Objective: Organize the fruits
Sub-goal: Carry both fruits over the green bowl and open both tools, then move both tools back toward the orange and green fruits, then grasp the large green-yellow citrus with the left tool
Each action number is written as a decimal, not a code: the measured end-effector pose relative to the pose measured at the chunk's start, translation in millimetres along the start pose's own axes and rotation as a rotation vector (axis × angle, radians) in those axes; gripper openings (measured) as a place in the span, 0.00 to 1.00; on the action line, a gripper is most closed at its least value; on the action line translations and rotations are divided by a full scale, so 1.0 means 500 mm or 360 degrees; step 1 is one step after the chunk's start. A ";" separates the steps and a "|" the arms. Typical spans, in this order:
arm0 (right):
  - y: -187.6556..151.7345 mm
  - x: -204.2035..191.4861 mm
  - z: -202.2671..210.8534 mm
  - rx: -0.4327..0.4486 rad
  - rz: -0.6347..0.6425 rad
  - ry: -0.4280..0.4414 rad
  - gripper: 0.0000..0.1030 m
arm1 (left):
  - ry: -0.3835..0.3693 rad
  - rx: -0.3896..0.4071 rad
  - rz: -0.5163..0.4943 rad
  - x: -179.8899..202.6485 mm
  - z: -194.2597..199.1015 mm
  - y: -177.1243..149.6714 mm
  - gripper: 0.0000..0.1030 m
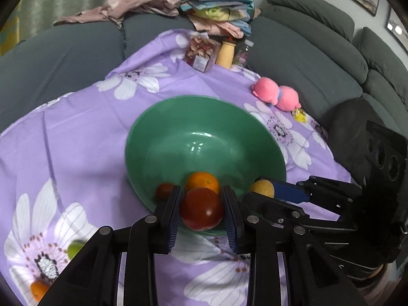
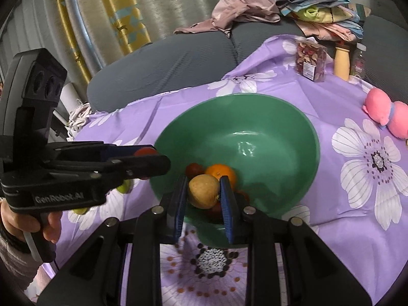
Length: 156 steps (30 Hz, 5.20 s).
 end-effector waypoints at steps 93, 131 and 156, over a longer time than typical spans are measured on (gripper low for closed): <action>-0.105 -0.294 -0.112 -0.0474 0.0333 0.0193 0.73 | 0.0227 -0.0019 0.0663 -0.244 0.207 -0.385 0.90; -0.086 -0.456 -0.276 -0.0726 0.0524 0.0614 0.49 | 0.0037 -0.0066 0.0810 -0.345 0.163 -0.344 0.44; -0.088 -0.466 -0.253 -0.0675 0.0624 0.0550 0.43 | -0.0029 -0.0039 0.0788 -0.319 0.175 -0.346 0.37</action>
Point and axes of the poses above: each gripper's, at about its wrist camera, not at the fingertips, and z roughly against the way its jaws point, x to its right, y to its top, the point moved 1 cm from there along -z, roughly the way its jaws point, and after that the axes turned 5 degrees about -x, right-handed, at the moved point
